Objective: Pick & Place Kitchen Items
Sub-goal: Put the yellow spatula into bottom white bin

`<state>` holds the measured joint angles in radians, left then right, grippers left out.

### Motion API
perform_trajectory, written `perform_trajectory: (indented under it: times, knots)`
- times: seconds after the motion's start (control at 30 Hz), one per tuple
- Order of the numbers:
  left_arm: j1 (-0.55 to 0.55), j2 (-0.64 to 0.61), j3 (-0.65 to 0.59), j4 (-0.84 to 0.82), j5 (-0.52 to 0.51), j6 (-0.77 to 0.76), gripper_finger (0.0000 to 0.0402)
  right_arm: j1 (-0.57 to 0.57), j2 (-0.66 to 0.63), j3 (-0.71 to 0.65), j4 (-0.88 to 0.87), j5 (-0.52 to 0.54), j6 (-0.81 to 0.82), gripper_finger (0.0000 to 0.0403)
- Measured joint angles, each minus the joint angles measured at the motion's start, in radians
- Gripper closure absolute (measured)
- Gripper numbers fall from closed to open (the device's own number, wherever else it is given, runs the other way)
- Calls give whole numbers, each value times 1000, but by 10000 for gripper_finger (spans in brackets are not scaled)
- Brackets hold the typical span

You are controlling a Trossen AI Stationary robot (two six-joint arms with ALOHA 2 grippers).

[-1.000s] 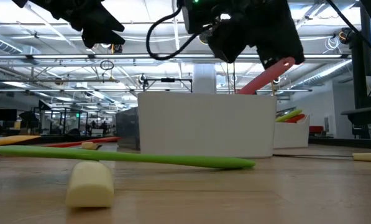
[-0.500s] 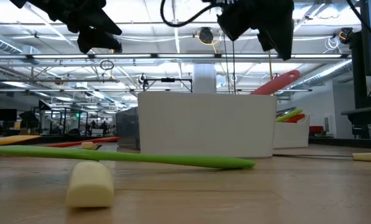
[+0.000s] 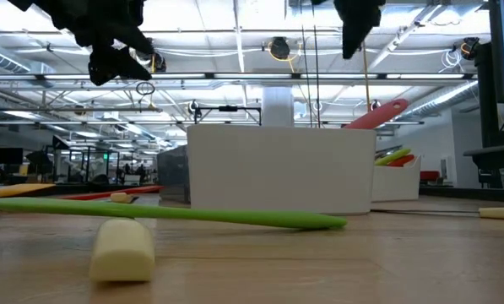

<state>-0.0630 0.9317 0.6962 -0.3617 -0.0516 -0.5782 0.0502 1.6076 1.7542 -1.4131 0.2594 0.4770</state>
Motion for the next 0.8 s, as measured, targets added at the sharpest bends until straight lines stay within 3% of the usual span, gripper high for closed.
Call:
perform_trajectory:
  times: [0.2, 0.4, 0.57, 0.8]
  knots:
    - [-33, 107, 0, -21, -1, -111, 169, 0, -76, 0, 78, 108, -47, 402]
    - [-38, 188, 0, -92, 0, -247, 169, 0, -153, -36, 173, 112, -132, 399]
    - [-39, 196, 0, -208, 20, -358, 170, 0, -270, -233, 388, 107, -179, 402]
    - [-54, 196, 0, -273, 131, -544, 170, -1, -457, -582, 747, 66, -194, 402]
